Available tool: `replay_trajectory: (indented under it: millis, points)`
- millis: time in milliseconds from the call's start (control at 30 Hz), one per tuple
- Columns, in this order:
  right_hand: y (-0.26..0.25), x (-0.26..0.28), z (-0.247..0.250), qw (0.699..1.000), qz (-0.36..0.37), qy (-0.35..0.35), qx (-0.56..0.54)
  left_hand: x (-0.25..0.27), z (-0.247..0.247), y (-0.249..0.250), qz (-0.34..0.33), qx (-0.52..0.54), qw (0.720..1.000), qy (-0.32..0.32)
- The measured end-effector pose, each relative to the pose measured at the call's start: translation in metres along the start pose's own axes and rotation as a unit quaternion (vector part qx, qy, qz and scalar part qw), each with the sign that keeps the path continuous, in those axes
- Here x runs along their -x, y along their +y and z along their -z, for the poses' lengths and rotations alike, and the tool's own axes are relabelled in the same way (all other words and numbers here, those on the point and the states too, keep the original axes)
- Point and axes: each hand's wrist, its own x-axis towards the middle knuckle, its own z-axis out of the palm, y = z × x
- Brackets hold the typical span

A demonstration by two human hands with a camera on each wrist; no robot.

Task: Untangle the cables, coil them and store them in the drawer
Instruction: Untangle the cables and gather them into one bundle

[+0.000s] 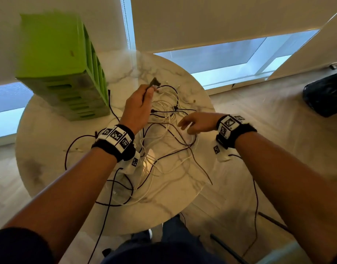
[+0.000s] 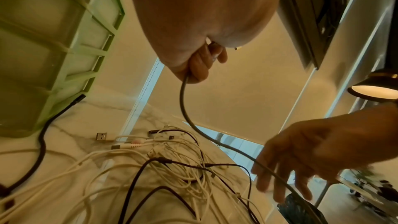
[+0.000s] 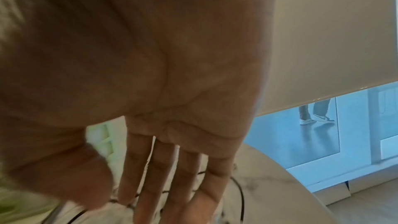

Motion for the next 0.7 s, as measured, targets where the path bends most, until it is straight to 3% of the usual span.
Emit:
replay_trajectory:
  millis: [167,433,600,700]
  points:
    - [0.042,-0.073,0.043,0.977,-0.064,0.188,0.080,-0.018,-0.024,-0.028,0.048,-0.016,0.999,0.008]
    - [0.080,-0.141,0.041,0.947,-0.099,0.242,0.188,-0.038,-0.063,-0.049,0.093,-0.007,0.995,0.030]
    - [0.096,-0.134,0.038,0.914,-0.063,0.277,0.289,-0.046,-0.077,-0.048,0.110,-0.003,0.993,0.036]
    - [0.088,-0.129,0.044,0.939,0.062,0.300,0.156,-0.050,-0.077,-0.051,0.125,0.008,0.991,0.041]
